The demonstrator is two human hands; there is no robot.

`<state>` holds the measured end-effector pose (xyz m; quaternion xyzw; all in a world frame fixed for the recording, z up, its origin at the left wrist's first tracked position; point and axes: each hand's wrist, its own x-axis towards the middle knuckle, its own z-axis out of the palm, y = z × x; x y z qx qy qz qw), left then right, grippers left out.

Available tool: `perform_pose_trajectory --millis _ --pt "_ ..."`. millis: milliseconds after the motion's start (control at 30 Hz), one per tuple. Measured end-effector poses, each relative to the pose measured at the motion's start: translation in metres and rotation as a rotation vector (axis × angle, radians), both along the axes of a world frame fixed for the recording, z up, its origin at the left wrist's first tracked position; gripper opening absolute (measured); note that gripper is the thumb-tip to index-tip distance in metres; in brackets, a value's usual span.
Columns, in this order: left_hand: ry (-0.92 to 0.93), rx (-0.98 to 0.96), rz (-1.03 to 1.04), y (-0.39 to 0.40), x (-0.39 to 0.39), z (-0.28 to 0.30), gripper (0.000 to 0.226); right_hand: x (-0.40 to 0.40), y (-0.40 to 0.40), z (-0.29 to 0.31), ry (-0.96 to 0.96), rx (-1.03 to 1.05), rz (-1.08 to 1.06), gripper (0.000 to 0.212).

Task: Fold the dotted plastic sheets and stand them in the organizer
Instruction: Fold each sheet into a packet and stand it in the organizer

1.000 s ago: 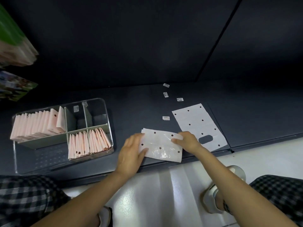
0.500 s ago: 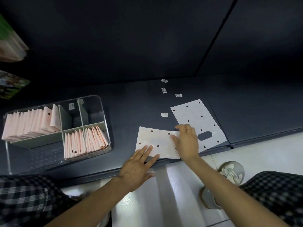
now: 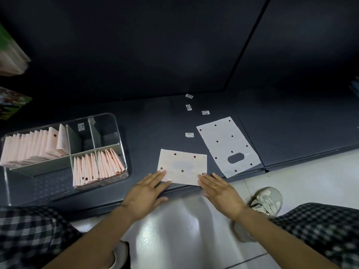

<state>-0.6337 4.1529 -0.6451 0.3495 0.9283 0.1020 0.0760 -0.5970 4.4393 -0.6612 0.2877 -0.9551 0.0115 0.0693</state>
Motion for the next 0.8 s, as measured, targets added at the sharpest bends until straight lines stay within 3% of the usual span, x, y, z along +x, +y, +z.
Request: perform_pose_trajectory --millis 100,300,500,667,800 --pt "0.017 0.052 0.046 -0.005 -0.002 0.0 0.042 -0.007 -0.004 0.005 -0.005 -0.131 -0.029 0.031" --pt "-0.035 0.124 0.107 -0.003 -0.009 -0.01 0.037 -0.014 -0.001 0.007 -0.036 -0.178 -0.028 0.031" --pt "-0.031 0.107 0.134 0.002 -0.018 -0.013 0.033 -0.019 0.001 0.013 -0.365 -0.408 -0.202 0.014" --pt "0.015 0.16 0.165 0.011 -0.018 -0.003 0.016 -0.025 0.001 0.017 -0.394 -0.266 -0.235 0.014" --pt "0.038 0.196 0.214 0.017 -0.018 0.0 0.014 -0.024 -0.014 0.026 -0.231 -0.163 -0.143 0.01"
